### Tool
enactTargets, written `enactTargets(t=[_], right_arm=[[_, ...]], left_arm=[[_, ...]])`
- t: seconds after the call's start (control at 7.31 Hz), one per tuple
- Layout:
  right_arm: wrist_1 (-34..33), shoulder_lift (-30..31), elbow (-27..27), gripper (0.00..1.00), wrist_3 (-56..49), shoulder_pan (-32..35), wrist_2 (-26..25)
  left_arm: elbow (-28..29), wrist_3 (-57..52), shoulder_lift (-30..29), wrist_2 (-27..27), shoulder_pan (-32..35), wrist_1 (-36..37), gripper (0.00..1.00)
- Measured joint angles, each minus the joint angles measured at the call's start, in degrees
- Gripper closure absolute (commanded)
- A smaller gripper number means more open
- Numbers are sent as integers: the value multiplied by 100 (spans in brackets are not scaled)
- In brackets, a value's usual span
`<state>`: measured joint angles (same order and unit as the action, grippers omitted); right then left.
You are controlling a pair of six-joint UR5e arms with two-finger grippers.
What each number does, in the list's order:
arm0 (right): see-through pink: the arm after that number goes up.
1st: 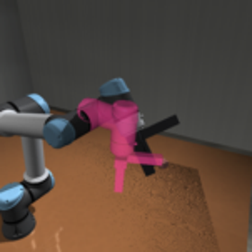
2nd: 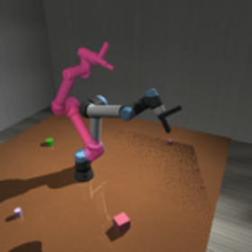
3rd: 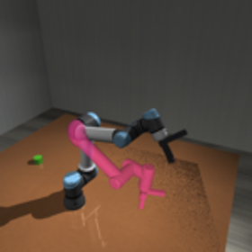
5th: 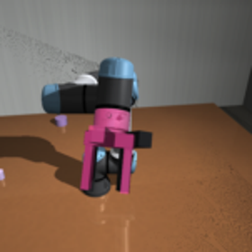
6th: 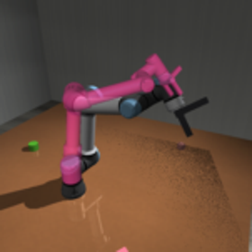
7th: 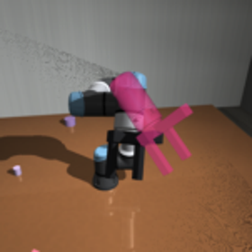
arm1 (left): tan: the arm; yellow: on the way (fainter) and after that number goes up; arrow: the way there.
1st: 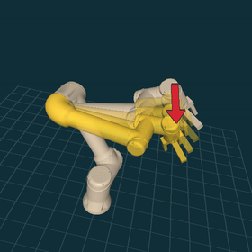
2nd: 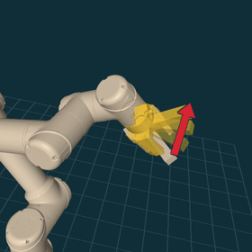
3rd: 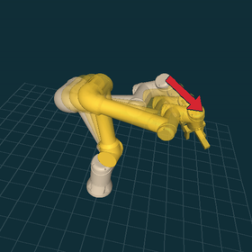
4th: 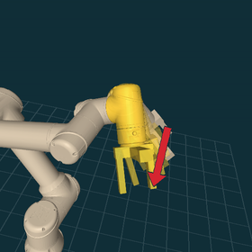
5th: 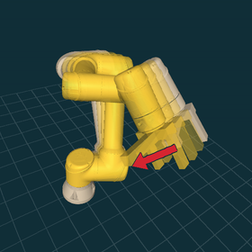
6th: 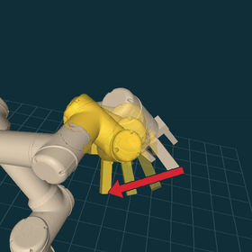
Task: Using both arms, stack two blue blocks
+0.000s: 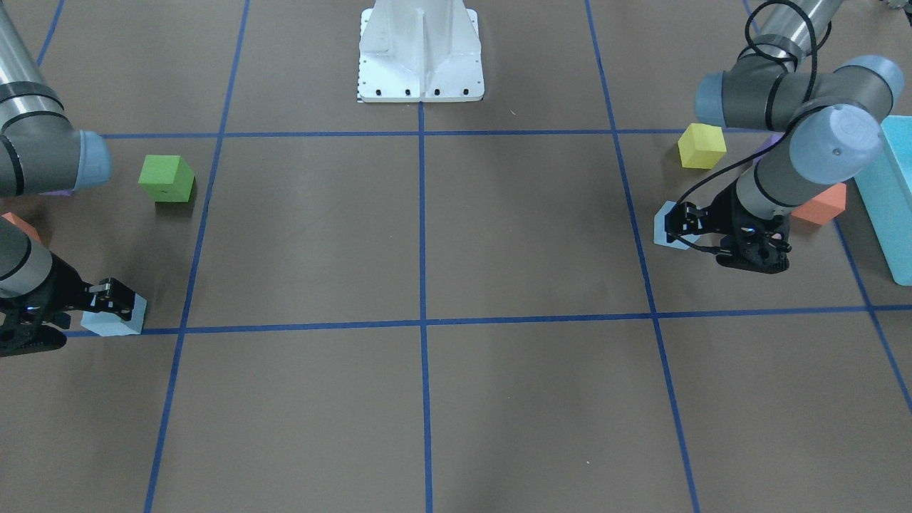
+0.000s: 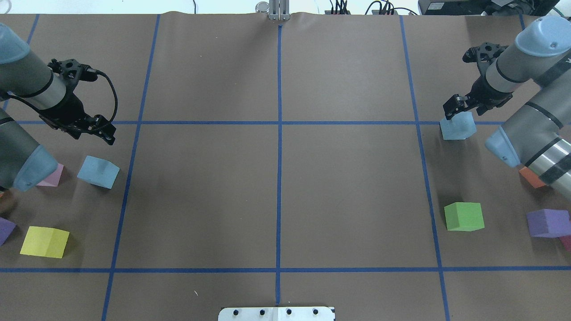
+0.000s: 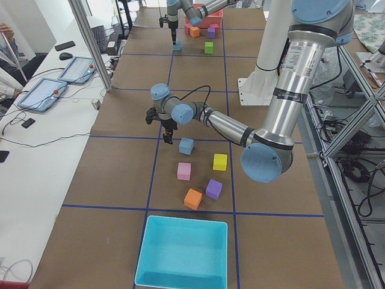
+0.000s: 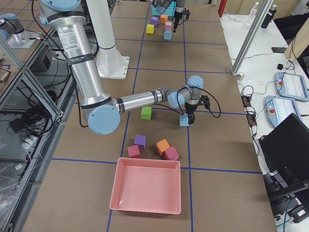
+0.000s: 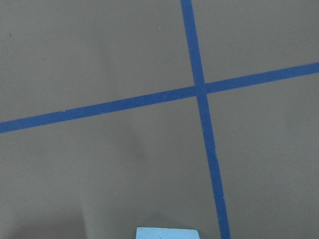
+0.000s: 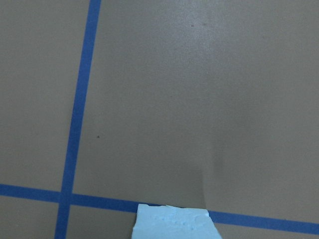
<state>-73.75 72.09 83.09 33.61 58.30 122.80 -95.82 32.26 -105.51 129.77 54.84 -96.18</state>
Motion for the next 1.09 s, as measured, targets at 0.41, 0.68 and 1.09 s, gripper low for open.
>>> enactTargets(t=[0.41, 0.68, 1.09], right_arm=[[81, 40, -38, 36, 2, -96, -45], [250, 48, -128, 40, -1, -152, -53], [251, -64, -11, 39, 17, -174, -20]], left_arm=[[15, 15, 4, -7, 0, -6, 3], [33, 4, 20, -37, -1, -8, 3], [9, -1, 185, -103, -68, -147, 3]])
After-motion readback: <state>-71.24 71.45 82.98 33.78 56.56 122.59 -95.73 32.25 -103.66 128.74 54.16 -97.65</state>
